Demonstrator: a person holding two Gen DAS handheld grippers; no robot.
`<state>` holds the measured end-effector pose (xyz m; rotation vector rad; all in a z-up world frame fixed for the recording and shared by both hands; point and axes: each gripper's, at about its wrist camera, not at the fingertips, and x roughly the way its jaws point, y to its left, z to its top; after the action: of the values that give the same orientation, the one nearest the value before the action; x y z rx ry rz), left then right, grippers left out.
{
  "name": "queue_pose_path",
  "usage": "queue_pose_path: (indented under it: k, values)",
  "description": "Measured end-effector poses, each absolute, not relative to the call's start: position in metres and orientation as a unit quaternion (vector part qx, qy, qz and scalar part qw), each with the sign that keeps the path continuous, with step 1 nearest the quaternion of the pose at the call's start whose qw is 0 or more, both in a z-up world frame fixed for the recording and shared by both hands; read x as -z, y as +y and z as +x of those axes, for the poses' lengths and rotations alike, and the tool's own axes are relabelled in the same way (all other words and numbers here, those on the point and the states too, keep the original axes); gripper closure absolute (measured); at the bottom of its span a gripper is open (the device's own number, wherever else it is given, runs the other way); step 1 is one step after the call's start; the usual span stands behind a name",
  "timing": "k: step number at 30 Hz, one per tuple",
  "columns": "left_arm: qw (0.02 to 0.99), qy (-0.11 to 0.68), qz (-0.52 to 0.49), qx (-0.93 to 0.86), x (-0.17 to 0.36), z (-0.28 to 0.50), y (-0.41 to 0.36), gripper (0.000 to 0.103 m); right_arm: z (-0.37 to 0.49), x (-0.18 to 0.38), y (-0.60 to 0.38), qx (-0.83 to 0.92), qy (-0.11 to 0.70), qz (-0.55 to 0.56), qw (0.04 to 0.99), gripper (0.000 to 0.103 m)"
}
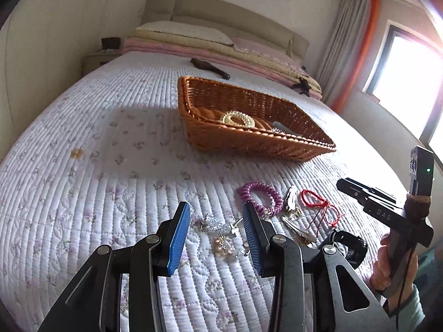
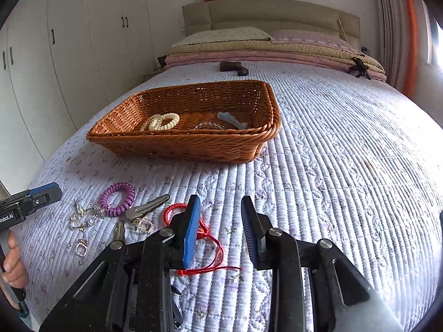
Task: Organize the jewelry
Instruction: 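Grasp the crystal cross bracelet with the left tool while the right tool grasps the red cord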
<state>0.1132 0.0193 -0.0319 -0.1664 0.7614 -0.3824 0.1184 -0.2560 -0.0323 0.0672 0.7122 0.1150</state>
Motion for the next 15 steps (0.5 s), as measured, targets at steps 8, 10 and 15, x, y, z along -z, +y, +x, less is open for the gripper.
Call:
queue_pose_path:
  k: [8, 10, 15]
  values:
    - [0.88, 0.427, -0.067, 0.199, 0.052, 0.129, 0.008, 0.063, 0.134, 0.054, -0.244, -0.07, 0.397, 0.015, 0.915, 0.07]
    - [0.878, 0.427, -0.064, 0.208, 0.052, 0.13, 0.006, 0.063, 0.135, 0.057, -0.241, -0.075, 0.399, 0.011, 0.914, 0.07]
    - [0.878, 0.43, -0.025, 0.21, 0.053, 0.129, -0.01, 0.063, 0.138, 0.062, -0.236, -0.078, 0.405, 0.003, 0.911, 0.07]
